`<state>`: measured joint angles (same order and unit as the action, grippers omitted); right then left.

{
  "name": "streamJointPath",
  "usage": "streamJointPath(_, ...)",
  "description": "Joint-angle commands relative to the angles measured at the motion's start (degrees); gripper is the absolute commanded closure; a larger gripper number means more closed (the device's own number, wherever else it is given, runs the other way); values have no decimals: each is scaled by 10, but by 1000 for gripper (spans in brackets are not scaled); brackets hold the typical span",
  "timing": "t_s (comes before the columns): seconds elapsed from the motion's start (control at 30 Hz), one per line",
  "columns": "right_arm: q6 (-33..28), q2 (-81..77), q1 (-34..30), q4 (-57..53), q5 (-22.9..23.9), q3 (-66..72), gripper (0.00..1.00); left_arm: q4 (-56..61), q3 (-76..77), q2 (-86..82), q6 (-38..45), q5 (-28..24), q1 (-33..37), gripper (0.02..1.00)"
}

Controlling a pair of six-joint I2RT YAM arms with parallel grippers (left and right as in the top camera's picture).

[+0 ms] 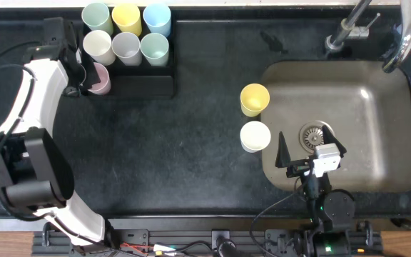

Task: Store Cups

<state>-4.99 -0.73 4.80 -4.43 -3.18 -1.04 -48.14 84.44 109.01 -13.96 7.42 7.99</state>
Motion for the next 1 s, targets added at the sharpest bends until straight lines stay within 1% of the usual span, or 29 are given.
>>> streamJointPath(0.03,-3,5,-2,3,-2,8,5,1,-1,18,6,-14,3,673)
streamJointPath(0.1,-3,5,-2,3,-2,8,7,1,-1,18,4,-14,3,588)
streamJointPath(0.23,-3,5,-2,3,-2,8,5,1,-1,12,-2,-20,3,496)
streamJointPath(0.3,-3,5,-2,3,-2,8,5,0,-1,-2,-13,-19,3,406)
streamJointPath(0.37,-3,5,-2,3,-2,8,5,1,-1,-23,-21,-18,3,354)
streamJointPath(0.47,-3,5,-2,3,-2,8,5,1,-1,-51,-24,-17,3,332)
streamJointPath(0.8,-3,5,-2,3,-2,8,5,-3,-1,-127,-42,15,3,303)
streamJointPath(0.9,-3,5,-2,3,-2,8,5,-8,-1,-151,-59,9,3,283)
streamJointPath(1.0,-3,5,-2,3,-2,8,5,-7,0,-175,-75,-19,-9,240)
